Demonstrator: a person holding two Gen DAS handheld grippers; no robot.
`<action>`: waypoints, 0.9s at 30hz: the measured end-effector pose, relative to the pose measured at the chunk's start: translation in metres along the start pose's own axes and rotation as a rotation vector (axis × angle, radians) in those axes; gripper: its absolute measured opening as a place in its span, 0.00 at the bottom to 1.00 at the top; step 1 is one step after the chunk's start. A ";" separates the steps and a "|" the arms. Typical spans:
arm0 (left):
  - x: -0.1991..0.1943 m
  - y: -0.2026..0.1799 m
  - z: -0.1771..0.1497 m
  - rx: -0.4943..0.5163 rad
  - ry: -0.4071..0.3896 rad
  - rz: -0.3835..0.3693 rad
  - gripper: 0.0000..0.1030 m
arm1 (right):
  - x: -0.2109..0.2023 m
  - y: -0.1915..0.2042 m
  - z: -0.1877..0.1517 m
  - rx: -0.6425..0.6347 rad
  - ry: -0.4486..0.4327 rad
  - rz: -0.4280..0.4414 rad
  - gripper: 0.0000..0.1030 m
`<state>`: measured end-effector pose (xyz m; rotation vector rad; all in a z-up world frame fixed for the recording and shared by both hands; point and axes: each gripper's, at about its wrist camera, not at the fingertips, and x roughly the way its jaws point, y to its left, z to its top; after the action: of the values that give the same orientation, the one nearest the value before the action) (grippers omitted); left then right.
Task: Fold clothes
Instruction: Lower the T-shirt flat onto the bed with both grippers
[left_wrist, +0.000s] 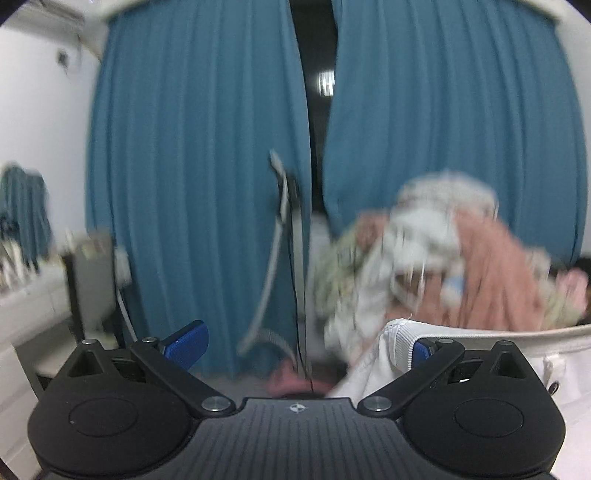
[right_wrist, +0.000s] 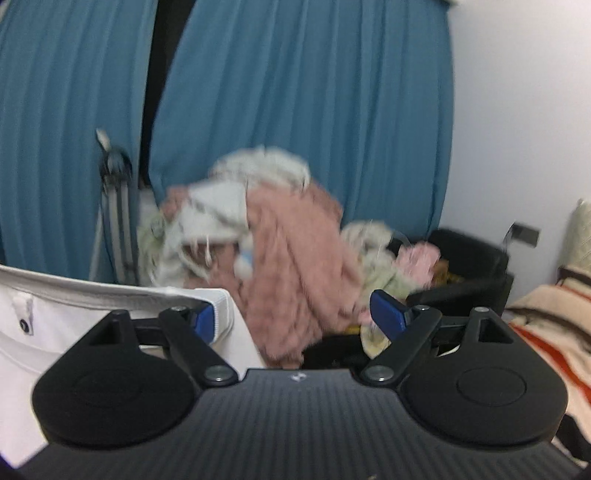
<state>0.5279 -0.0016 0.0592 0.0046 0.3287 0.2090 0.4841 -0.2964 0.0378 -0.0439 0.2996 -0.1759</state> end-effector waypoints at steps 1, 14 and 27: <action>0.033 -0.001 -0.016 -0.005 0.051 -0.006 1.00 | 0.028 0.007 -0.014 -0.009 0.030 0.006 0.82; 0.202 -0.001 -0.127 0.251 0.539 -0.175 1.00 | 0.201 0.067 -0.120 -0.134 0.621 0.264 0.82; -0.019 0.039 -0.055 0.162 0.256 -0.255 1.00 | 0.002 0.045 -0.052 0.058 0.293 0.283 0.82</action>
<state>0.4846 0.0312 0.0152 0.0963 0.5962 -0.0721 0.4783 -0.2537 -0.0155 0.0825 0.5879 0.0923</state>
